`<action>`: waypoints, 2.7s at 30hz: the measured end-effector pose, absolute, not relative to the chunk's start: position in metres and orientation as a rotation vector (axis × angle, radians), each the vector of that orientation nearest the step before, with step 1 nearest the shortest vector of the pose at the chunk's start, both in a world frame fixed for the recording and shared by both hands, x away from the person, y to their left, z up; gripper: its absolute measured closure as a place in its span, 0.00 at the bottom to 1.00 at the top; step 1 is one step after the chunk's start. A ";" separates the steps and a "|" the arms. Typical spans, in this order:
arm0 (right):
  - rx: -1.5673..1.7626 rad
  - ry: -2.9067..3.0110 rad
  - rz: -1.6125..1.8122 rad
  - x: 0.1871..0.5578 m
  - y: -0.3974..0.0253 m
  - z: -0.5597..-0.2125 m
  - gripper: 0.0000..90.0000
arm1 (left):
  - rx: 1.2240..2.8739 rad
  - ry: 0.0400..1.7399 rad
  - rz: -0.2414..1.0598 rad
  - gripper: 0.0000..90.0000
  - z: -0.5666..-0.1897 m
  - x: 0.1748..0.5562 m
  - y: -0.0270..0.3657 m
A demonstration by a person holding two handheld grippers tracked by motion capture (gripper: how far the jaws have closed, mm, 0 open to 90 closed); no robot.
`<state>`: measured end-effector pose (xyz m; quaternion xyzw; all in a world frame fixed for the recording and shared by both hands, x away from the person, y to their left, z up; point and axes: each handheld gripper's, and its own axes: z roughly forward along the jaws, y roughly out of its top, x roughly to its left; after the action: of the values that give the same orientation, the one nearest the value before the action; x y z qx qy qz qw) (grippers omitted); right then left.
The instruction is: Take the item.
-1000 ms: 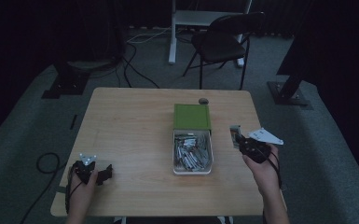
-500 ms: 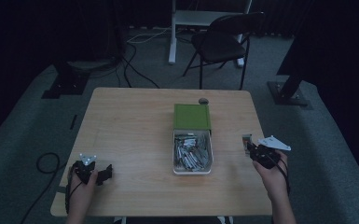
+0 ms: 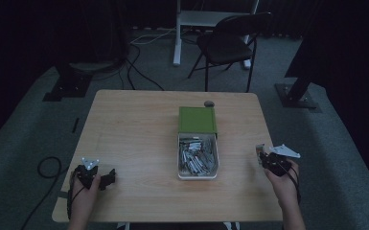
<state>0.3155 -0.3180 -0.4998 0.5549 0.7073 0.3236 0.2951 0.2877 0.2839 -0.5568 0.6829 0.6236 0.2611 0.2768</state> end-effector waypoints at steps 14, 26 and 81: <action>1.509 1.915 0.805 0.321 -0.321 -0.516 0.97 | 1.834 1.675 0.701 0.10 -0.557 0.288 0.284; 1.501 1.943 0.814 0.321 -0.312 -0.516 0.93 | 1.834 1.675 0.701 0.10 -0.557 0.288 0.284; 1.316 2.211 1.095 0.304 -0.252 -0.539 0.22 | 1.915 1.410 0.559 0.10 -0.547 0.284 0.249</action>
<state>0.3039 -0.2521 -0.5391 0.4636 0.7789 0.3859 0.1717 0.2837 0.2487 -0.5472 0.7366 0.5422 0.2149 0.3423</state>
